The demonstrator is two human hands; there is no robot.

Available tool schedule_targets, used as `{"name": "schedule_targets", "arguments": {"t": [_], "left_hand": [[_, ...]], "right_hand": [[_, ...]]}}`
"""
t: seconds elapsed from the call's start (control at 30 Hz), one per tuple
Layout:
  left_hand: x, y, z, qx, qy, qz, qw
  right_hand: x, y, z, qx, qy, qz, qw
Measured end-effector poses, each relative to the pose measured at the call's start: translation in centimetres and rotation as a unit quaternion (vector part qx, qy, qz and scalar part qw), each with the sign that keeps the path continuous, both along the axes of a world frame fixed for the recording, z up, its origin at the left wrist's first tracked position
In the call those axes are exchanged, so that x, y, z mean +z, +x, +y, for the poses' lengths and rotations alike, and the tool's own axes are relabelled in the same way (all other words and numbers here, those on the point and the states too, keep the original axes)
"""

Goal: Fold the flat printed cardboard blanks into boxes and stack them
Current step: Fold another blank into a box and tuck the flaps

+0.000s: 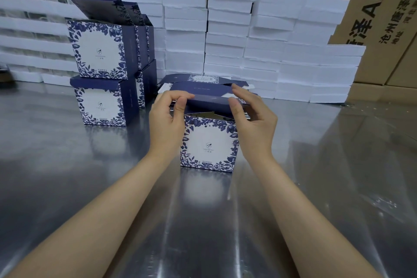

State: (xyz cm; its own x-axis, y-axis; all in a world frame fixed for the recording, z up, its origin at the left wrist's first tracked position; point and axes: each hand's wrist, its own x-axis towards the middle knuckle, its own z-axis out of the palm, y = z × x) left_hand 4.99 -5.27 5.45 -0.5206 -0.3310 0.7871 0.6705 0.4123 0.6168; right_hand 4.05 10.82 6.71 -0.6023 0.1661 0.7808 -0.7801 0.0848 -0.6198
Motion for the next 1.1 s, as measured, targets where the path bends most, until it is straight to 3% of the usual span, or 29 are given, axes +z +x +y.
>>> {"name": "schedule_targets", "arguments": {"t": [0.13, 0.33, 0.6, 0.7, 0.83, 1.03, 1.1], "left_hand": [[0.1, 0.1, 0.1, 0.017, 0.017, 0.019, 1.000], [-1.1, -0.7, 0.6, -0.077, -0.005, -0.001, 0.997], [-3.0, -1.8, -0.8, -0.033, -0.121, -0.032, 0.992], [-2.9, -1.8, -0.7, -0.044, -0.121, -0.042, 0.991], [-2.8, -1.7, -0.3, -0.076, -0.094, -0.066, 0.990], [-2.3, -1.5, 0.0, -0.087, 0.106, -0.102, 0.985], [-1.9, -1.7, -0.6, -0.070, 0.125, -0.121, 0.982]], "right_hand": [[0.5, 0.0, -0.3, 0.034, -0.061, -0.001, 0.998], [0.9, -0.5, 0.5, 0.032, -0.118, -0.009, 0.992], [-0.4, -0.8, 0.7, -0.095, 0.017, 0.035, 0.995], [-1.1, -1.4, 0.9, -0.082, 0.034, -0.024, 0.996], [-2.1, -1.8, 1.1, -0.044, 0.070, -0.065, 0.994], [-2.5, -0.7, 0.4, -0.070, 0.223, 0.091, 0.968], [-2.2, -0.2, -0.7, -0.080, 0.273, 0.112, 0.952]]}}
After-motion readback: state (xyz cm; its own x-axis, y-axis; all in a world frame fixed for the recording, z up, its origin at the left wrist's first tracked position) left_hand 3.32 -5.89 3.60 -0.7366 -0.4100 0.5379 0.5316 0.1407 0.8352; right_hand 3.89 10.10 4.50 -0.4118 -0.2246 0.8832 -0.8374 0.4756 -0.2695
